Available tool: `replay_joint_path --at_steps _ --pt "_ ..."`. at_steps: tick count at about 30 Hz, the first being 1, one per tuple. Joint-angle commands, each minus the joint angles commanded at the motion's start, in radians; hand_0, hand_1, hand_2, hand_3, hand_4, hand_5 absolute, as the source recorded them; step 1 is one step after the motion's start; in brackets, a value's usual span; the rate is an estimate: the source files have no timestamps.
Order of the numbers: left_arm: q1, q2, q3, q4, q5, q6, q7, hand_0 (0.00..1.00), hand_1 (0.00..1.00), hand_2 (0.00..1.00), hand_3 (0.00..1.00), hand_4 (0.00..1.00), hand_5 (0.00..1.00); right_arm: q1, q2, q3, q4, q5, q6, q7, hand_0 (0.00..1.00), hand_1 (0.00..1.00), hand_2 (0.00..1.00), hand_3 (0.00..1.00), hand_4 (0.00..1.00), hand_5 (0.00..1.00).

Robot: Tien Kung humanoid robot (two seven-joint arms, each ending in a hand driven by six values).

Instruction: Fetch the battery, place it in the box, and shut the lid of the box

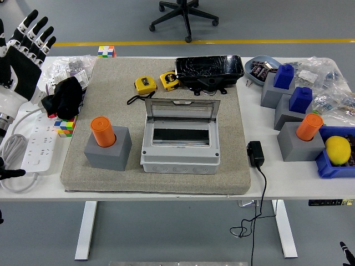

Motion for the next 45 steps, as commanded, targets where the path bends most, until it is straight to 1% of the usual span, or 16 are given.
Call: replay_joint_path --at_steps 2,5,6,8,11,12,13,17,19,23,24,28,29,35,36,45 --pt "0.002 -0.002 0.001 -0.003 0.046 0.010 0.000 0.998 0.998 0.998 0.998 0.998 0.845 0.001 0.000 -0.002 0.000 0.002 0.000 0.001 0.789 0.740 0.750 0.801 0.998 0.998" --pt "0.007 -0.006 0.004 -0.009 0.162 0.042 -0.005 0.998 0.998 0.998 0.998 0.998 0.845 0.002 0.000 -0.001 0.000 0.002 0.000 0.001 0.789 0.740 0.750 0.801 0.998 0.998" --pt "0.009 -0.007 0.005 -0.009 0.205 0.046 -0.007 0.998 0.998 0.998 0.998 0.998 0.708 0.002 0.000 -0.001 0.000 0.001 0.000 0.001 0.789 0.740 0.749 0.798 0.998 0.998" --pt "0.014 -0.012 0.009 -0.003 0.255 0.048 -0.020 0.998 0.998 0.998 0.998 0.998 0.708 0.002 -0.001 0.002 0.000 -0.002 -0.001 -0.001 0.789 0.740 0.749 0.798 0.998 0.998" --pt "0.021 -0.023 0.015 0.007 0.288 0.055 -0.030 0.998 0.998 0.998 0.998 0.998 0.708 0.003 0.000 -0.002 0.000 0.000 0.000 -0.002 0.789 0.740 0.749 0.798 0.998 0.998" --pt "0.024 -0.026 0.020 0.009 0.291 0.058 -0.033 0.998 0.998 0.998 0.998 0.998 0.447 0.003 0.000 -0.002 0.000 0.001 0.000 -0.002 0.789 0.740 0.750 0.799 0.998 0.998" --pt "0.027 -0.029 0.024 0.010 0.294 0.059 -0.033 0.998 0.998 0.998 0.998 0.998 0.447 0.003 0.001 -0.002 0.000 0.001 -0.001 -0.002 0.789 0.740 0.750 0.799 0.998 0.998" --pt "0.050 -0.058 0.039 0.014 0.303 0.068 -0.039 0.998 0.998 0.998 0.998 0.998 0.447 0.005 0.001 -0.007 0.000 0.006 -0.002 0.000 0.789 0.739 0.749 0.799 0.998 0.998" --pt "0.065 -0.070 0.049 0.014 0.311 0.068 -0.043 0.998 0.998 0.998 0.998 0.998 0.423 0.005 0.001 -0.016 0.000 0.012 -0.002 0.000 0.789 0.739 0.749 0.799 0.998 0.998" --pt "0.086 -0.090 0.061 0.011 0.315 0.053 -0.043 0.998 0.998 0.998 0.998 0.998 0.423 0.002 0.001 -0.013 0.000 0.009 -0.002 -0.003 0.789 0.739 0.749 0.799 0.998 0.998" --pt "0.090 -0.094 0.066 0.009 0.322 0.051 -0.041 0.998 0.998 0.998 0.998 0.998 0.276 0.001 0.001 -0.012 0.000 0.007 -0.002 -0.004 0.788 0.738 0.748 0.798 0.998 0.998" --pt "0.099 -0.098 0.096 0.006 0.357 0.040 -0.026 0.998 0.998 0.998 0.998 0.998 0.276 0.004 0.000 -0.013 0.000 0.010 -0.002 -0.004 0.788 0.738 0.748 0.798 0.998 0.998" --pt "0.100 -0.100 0.102 0.010 0.364 0.037 -0.021 0.998 0.998 0.998 0.998 0.998 0.335 0.005 -0.001 -0.014 0.000 0.013 -0.003 -0.003 0.788 0.738 0.748 0.798 0.998 0.998" --pt "0.108 -0.097 0.130 0.030 0.363 0.011 0.022 0.998 0.998 0.998 0.998 0.998 0.335 0.009 -0.001 -0.023 0.000 0.024 -0.004 -0.001 0.788 0.738 0.748 0.798 0.998 0.998" --pt "0.110 -0.096 0.133 0.029 0.367 0.009 0.024 0.998 0.998 0.998 0.998 0.998 0.369 0.009 -0.001 -0.022 0.000 0.024 -0.005 -0.001 0.789 0.737 0.748 0.797 0.998 0.998" --pt "0.113 -0.096 0.135 0.049 0.386 0.006 0.015 0.998 0.998 0.998 0.998 0.998 0.383 0.004 -0.002 -0.013 0.000 0.014 -0.003 -0.005 0.789 0.737 0.748 0.795 0.998 0.998"
